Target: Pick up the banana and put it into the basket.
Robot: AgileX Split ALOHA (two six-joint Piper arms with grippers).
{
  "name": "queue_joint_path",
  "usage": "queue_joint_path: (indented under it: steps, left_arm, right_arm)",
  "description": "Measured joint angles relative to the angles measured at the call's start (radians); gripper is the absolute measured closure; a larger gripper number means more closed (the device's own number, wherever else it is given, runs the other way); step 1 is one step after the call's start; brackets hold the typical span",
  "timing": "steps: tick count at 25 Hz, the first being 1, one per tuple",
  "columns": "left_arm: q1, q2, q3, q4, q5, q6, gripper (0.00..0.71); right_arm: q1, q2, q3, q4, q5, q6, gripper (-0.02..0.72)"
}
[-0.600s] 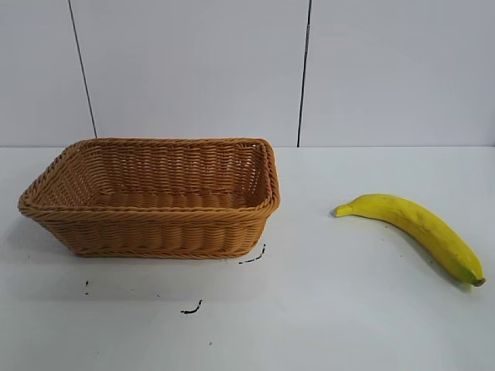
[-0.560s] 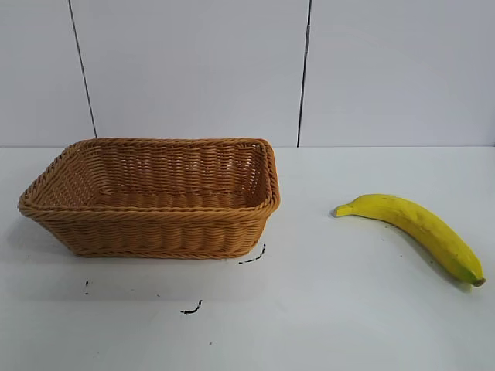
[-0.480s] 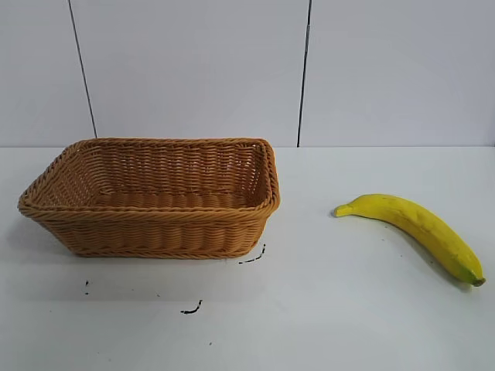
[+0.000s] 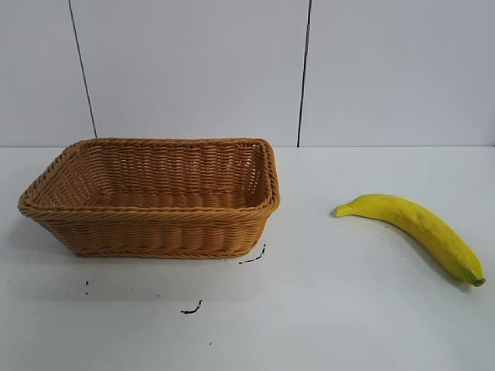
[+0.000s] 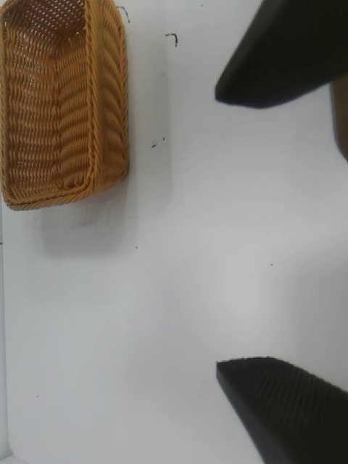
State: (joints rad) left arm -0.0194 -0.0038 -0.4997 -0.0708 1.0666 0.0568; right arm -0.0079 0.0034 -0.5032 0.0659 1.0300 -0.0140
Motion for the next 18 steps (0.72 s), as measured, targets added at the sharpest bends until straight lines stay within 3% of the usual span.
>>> queue_joint_path:
  steps: [9, 18]
  left_arm:
    - [0.0, 0.0, 0.0, 0.0, 0.0, 0.0, 0.017]
    - [0.0, 0.0, 0.0, 0.0, -0.001, 0.0, 0.017]
  right_arm:
    - [0.0, 0.386, -0.149, 0.001, 0.013, 0.03, 0.013]
    - [0.0, 0.901, -0.44, 0.001, 0.125, 0.03, 0.013]
